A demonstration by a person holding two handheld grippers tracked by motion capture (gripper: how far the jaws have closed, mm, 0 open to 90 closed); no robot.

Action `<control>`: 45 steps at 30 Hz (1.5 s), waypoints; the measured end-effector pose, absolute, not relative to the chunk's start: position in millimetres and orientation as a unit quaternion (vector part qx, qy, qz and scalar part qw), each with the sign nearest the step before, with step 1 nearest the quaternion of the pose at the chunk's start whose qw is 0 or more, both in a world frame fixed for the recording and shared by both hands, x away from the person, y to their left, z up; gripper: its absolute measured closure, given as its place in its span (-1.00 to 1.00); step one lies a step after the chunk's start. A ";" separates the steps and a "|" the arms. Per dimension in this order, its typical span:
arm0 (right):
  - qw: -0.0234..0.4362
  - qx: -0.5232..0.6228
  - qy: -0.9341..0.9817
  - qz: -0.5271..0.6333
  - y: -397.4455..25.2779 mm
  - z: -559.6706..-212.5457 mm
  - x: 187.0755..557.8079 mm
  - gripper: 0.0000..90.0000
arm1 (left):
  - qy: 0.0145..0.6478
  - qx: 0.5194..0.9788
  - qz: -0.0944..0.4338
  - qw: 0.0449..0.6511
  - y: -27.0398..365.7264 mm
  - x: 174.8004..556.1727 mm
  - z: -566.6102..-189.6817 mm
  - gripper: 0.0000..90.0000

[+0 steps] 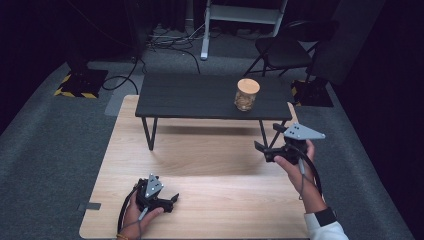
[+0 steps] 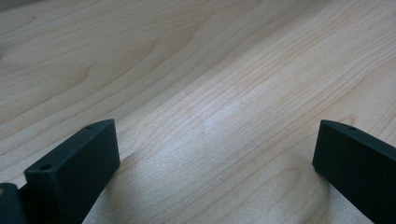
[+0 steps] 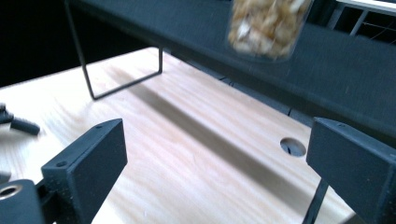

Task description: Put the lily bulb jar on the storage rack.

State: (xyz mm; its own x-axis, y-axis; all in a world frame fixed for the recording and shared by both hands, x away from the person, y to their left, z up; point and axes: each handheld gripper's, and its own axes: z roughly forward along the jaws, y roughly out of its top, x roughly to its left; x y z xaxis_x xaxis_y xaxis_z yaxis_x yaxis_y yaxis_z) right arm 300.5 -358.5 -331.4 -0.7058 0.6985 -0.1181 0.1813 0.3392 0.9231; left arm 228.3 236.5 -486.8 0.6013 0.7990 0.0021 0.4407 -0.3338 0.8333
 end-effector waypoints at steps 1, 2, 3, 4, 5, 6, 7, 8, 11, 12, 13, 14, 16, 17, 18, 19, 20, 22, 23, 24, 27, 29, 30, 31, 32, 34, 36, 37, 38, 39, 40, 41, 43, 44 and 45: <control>0.261 0.285 0.776 0.498 -360.3 -337.5 294.8 -0.89 | 0.393 0.789 0.212 0.423 236.6 228.4 -486.8 -0.99; 0.259 0.284 0.775 0.501 -363.3 -342.9 291.4 -0.89 | 0.393 0.789 0.212 0.423 236.6 228.3 -486.8 -0.99; 0.259 0.284 0.775 0.501 -363.3 -342.9 291.4 -0.89 | 0.393 0.789 0.212 0.423 236.6 228.4 -486.8 -0.99; 0.259 0.282 0.776 0.502 -365.9 -348.3 287.9 -0.89 | 0.393 0.789 0.212 0.423 236.6 228.3 -486.8 -0.99; 0.265 0.280 0.780 0.494 -367.7 -357.3 279.9 -0.89 | 0.393 0.789 0.212 0.423 236.5 228.3 -486.8 -0.99; 0.265 0.280 0.780 0.494 -367.7 -357.3 279.9 -0.89 | 0.393 0.789 0.212 0.423 236.6 228.3 -486.8 -0.99; 0.267 0.277 0.781 0.491 -369.2 -362.5 276.5 -0.89 | 0.393 0.789 0.212 0.423 236.5 228.3 -486.8 -0.99; 0.269 0.278 0.782 0.489 -370.4 -367.2 272.9 -0.89 | 0.393 0.789 0.212 0.423 236.5 228.3 -486.8 -0.99; 0.262 0.280 0.782 0.492 -377.8 -384.7 264.7 -0.89 | 0.393 0.789 0.212 0.423 236.5 228.3 -486.9 -0.99; 0.256 0.281 0.783 0.492 -380.3 -390.8 262.8 -0.89 | 0.393 0.789 0.212 0.423 236.5 228.3 -486.9 -0.99; 0.250 0.282 0.785 0.491 -382.4 -397.0 261.2 -0.89 | 0.393 0.789 0.212 0.423 236.5 228.3 -486.8 -0.99; 0.245 0.284 0.788 0.488 -384.3 -403.2 259.7 -0.89 | 0.393 0.789 0.212 0.423 236.5 228.3 -486.8 -0.99; 0.243 0.291 0.790 0.482 -386.2 -415.5 254.7 -0.89 | 0.393 0.789 0.212 0.423 236.5 228.3 -486.9 -0.99; 0.241 0.293 0.791 0.479 -387.4 -421.3 252.8 -0.89 | 0.393 0.789 0.212 0.423 236.5 228.3 -486.8 -0.99; 0.240 0.293 0.793 0.476 -388.6 -427.1 250.9 -0.89 | 0.393 0.789 0.212 0.423 236.5 228.3 -486.8 -0.99; 0.242 0.295 0.797 0.468 -388.4 -431.6 248.9 -0.89 | 0.393 0.789 0.212 0.423 236.5 228.3 -486.8 -0.99; 0.241 0.295 0.802 0.461 -388.7 -435.8 247.8 -0.89 | 0.393 0.789 0.212 0.423 236.6 228.3 -486.8 -0.99; 0.230 0.302 0.806 0.455 -391.5 -444.2 247.2 -0.89 | 0.393 0.789 0.212 0.423 236.5 228.3 -486.8 -0.99; 0.227 0.307 0.807 0.450 -392.1 -447.8 246.2 -0.89 | 0.393 0.789 0.212 0.423 236.5 228.3 -486.8 -0.99; 0.225 0.310 0.808 0.448 -392.9 -451.5 244.8 -0.89 | 0.393 0.789 0.212 0.423 236.5 228.3 -486.8 -0.99; 0.214 0.318 0.811 0.443 -395.1 -460.9 242.5 -0.89 | 0.393 0.789 0.212 0.423 236.5 228.3 -486.8 -0.99; 0.215 0.321 0.815 0.431 -394.0 -465.9 239.0 -0.89 | 0.393 0.789 0.212 0.423 236.5 228.3 -486.8 -0.99; 0.214 0.324 0.815 0.431 -394.4 -469.0 237.5 -0.89 | 0.393 0.789 0.212 0.423 236.5 228.3 -486.8 -0.99; 0.211 0.326 0.814 0.431 -395.2 -471.1 236.9 -0.89 | 0.393 0.789 0.212 0.423 236.5 228.3 -486.8 -0.99; 0.210 0.330 0.815 0.427 -395.1 -473.8 235.7 -0.89 | 0.393 0.789 0.212 0.423 236.5 228.3 -486.9 -0.99; 0.206 0.333 0.821 0.415 -393.3 -475.8 235.8 -0.90 | 0.393 0.789 0.212 0.423 236.5 228.3 -486.9 -0.99; 0.210 0.330 0.822 0.414 -392.5 -475.4 234.8 -0.90 | 0.393 0.789 0.212 0.423 236.5 228.3 -486.8 -0.99; 0.213 0.329 0.822 0.413 -391.5 -475.6 234.0 -0.90 | 0.393 0.789 0.212 0.423 236.5 228.3 -486.9 -0.99; 0.209 0.334 0.820 0.416 -392.2 -477.1 234.4 -0.90 | 0.393 0.788 0.212 0.423 236.5 228.2 -487.0 -0.99; 0.203 0.334 0.819 0.420 -394.2 -478.2 235.7 -0.90 | 0.393 0.789 0.212 0.423 236.4 228.2 -486.9 -0.99; 0.198 0.339 0.817 0.423 -395.9 -478.9 236.8 -0.90 | 0.393 0.789 0.212 0.422 236.5 228.3 -486.8 -0.99; 0.188 0.349 0.814 0.425 -397.6 -479.2 238.9 -0.91 | 0.393 0.789 0.212 0.422 236.5 228.2 -486.8 -0.99; 0.193 0.352 0.811 0.427 -397.5 -480.8 237.7 -0.91 | 0.393 0.789 0.212 0.423 236.5 228.2 -486.9 -0.99; 0.193 0.352 0.811 0.426 -397.3 -480.8 237.6 -0.92 | 0.393 0.789 0.212 0.423 236.5 228.2 -486.9 -0.99; 0.193 0.352 0.811 0.426 -397.2 -480.8 237.6 -0.92 | 0.393 0.789 0.212 0.422 236.5 228.3 -486.8 -0.99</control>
State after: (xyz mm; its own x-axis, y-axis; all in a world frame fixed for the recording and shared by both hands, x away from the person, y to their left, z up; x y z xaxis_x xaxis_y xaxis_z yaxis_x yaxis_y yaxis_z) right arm 237.6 -397.2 -480.8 -0.6771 0.7358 -0.0131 0.4064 0.3888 0.8268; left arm 228.3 236.5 -486.8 0.6016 0.7988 0.0029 0.4405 -0.3348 0.8330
